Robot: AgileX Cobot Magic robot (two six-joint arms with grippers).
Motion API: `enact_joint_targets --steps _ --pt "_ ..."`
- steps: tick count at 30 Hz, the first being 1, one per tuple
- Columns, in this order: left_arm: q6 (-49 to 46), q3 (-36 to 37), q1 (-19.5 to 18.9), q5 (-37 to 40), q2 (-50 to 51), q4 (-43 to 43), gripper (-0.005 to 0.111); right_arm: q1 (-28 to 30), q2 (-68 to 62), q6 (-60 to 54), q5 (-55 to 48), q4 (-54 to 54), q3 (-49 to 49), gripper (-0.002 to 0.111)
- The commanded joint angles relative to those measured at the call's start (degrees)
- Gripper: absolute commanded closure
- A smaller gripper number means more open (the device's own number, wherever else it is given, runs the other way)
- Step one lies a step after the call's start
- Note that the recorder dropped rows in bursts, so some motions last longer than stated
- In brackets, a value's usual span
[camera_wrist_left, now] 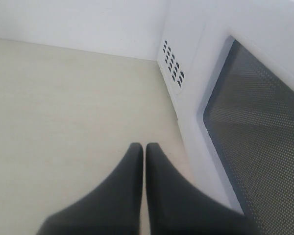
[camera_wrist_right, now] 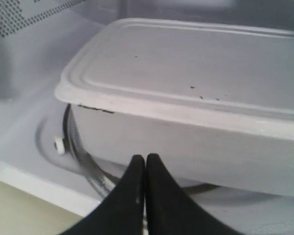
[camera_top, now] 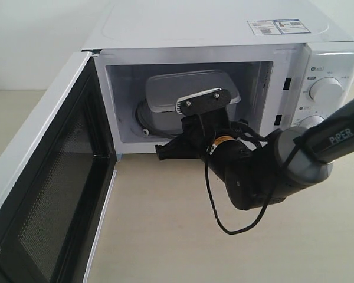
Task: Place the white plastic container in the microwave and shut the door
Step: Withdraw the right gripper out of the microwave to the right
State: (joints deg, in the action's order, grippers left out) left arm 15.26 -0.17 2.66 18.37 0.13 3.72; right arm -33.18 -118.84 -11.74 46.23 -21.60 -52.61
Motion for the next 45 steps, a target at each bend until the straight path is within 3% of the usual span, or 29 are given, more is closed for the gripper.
enact_joint_targets --steps 1,19,27,31,38,45 --pt "0.21 0.17 -0.08 -0.34 -0.13 -0.12 0.103 0.24 -1.76 0.05 5.47 -1.17 -0.40 0.108" --pt "0.21 0.17 -0.08 -0.34 -0.13 -0.12 0.103 0.09 -5.41 -2.79 -1.14 -5.35 -8.68 0.108" --pt "0.21 0.17 -0.08 -0.34 -0.13 -0.12 0.103 -4.19 6.08 -6.47 0.05 -6.80 4.96 0.108" --pt "0.21 0.17 -0.08 -0.34 -0.13 -0.12 0.103 -4.65 16.93 -7.63 -10.34 -7.51 12.61 0.108" --pt "0.21 0.17 -0.08 -0.34 -0.13 -0.12 0.103 -4.65 40.63 -11.52 -43.38 -7.51 14.98 0.108" --pt "0.21 0.17 -0.08 -0.34 -0.13 -0.12 0.103 -4.65 51.07 -9.71 -56.33 -9.64 14.98 0.108"
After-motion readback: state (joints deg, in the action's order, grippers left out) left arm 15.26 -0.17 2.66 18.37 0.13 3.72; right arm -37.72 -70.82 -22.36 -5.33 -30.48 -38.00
